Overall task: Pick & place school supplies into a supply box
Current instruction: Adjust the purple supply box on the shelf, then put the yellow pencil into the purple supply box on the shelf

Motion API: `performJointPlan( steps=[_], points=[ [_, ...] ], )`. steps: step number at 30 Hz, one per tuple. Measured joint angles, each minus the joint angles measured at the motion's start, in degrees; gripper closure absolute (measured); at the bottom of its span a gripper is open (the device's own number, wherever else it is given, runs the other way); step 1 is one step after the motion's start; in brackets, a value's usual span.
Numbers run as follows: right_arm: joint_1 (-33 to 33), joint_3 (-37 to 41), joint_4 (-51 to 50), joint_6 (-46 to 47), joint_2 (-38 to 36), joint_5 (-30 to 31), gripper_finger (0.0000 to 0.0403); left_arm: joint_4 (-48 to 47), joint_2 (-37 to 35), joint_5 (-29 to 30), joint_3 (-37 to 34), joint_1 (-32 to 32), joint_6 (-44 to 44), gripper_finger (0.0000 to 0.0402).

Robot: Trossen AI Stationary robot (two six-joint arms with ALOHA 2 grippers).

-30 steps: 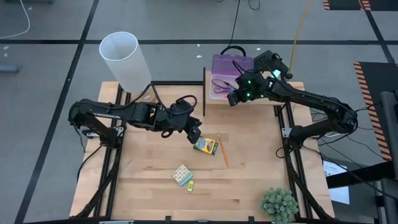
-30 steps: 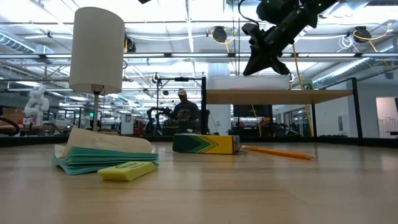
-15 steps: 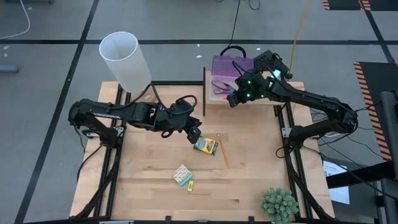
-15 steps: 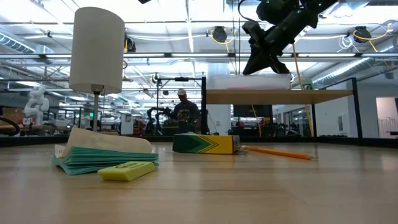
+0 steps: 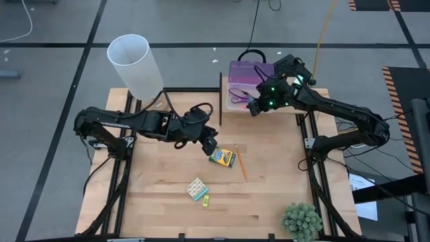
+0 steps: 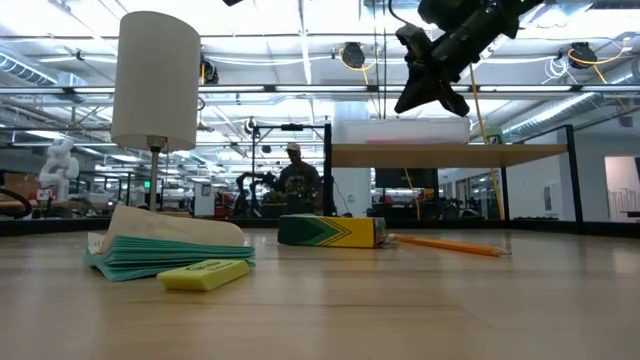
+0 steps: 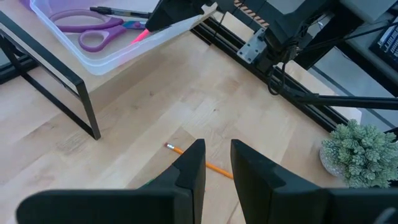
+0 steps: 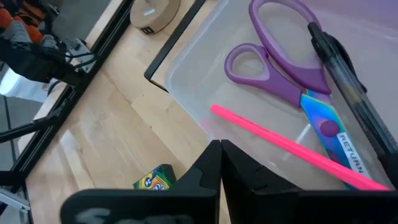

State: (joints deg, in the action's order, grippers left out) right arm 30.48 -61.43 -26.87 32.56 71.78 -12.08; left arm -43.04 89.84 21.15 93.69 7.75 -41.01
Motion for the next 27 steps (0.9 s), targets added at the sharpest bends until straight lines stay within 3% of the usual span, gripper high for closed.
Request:
performJointPlan(
  steps=[10,15,20,27],
  points=[
    [-0.90,0.00,-3.31,1.47,-6.06,-0.10,0.0403,-1.05,0.00,-0.50,0.00,1.52,-0.14,0.0325],
    [-4.66,0.00,-8.31,4.86,-12.07,0.14,0.0403,-2.23,-0.07,-0.55,-1.55,3.71,-2.35,0.0325],
    [-13.10,-0.02,-12.80,12.38,-16.94,3.74,0.0403,-1.36,-0.07,-1.95,-4.73,5.99,-5.06,0.0325],
    [-30.54,-0.02,-13.36,25.41,-18.65,16.09,0.0403,4.23,-0.04,-3.50,-9.11,8.81,-8.90,0.0325]
  ],
)
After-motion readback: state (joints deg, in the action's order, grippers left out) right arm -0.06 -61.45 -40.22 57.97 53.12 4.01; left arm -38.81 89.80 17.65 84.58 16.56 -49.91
